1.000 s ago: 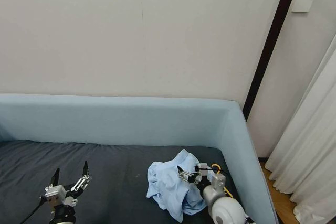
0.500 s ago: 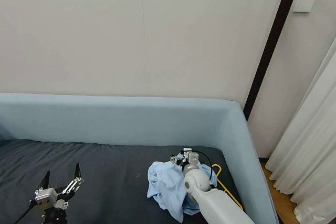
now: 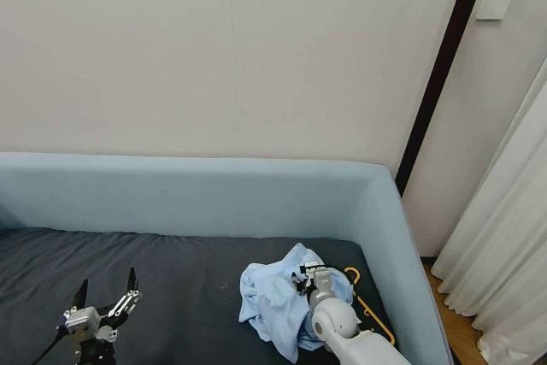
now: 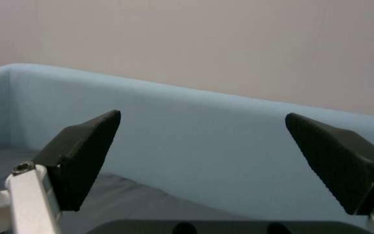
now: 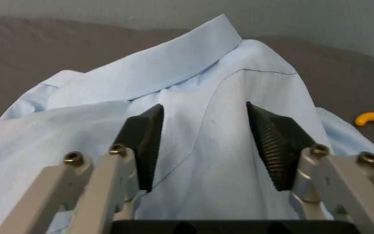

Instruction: Pick up the clothes from the sofa and hang them on the clothes hanger.

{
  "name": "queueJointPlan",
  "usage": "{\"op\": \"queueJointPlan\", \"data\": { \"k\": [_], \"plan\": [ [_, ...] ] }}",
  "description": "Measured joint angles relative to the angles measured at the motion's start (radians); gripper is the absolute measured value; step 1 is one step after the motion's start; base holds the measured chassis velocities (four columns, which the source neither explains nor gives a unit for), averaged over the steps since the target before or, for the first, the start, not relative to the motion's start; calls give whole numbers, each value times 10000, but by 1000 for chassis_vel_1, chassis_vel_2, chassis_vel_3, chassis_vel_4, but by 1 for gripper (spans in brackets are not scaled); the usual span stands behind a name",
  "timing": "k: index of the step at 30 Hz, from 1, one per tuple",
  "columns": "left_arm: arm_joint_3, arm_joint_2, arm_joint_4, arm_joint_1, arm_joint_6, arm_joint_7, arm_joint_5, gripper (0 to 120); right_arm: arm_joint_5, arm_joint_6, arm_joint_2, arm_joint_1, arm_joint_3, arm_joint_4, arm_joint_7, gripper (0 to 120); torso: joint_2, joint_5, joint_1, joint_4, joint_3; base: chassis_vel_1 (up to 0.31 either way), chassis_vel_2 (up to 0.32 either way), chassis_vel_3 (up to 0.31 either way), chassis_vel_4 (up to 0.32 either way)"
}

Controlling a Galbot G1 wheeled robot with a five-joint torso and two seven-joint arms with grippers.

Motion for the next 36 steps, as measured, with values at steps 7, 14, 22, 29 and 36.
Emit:
{"op": "queueJointPlan", "data": {
  "k": [7,14,22,29,36],
  "plan": [
    [-36,61,21,45,-83,-20,0,100,-324,429,-61,-108,12,-64,-151,22,1,0,0,1,0,0,0,0,0],
    [-17,69,88,17,-129,-34,-10,100,-418,1426,-125,-168,-31,-34,-260,0,0,0,0,-1,0,0,0,0,0],
    [-8,52,138,-35,-210,-40,-37,100,278,4497,-425,371,142,594,-2428,0,0,0,0,0,0,0,0,0,0],
    [-11,68,115,-48,-231,-42,-56,100,1889,5376,-1029,1324,-11,1755,-3528,0,1,-3,0,1,0,0,0,0,0],
    [-15,62,-63,-90,-152,-47,-98,100,3330,5489,-1459,3309,-594,2690,-3632,0,2,-1,-1,-1,1,0,0,0,0]
  ]
}}
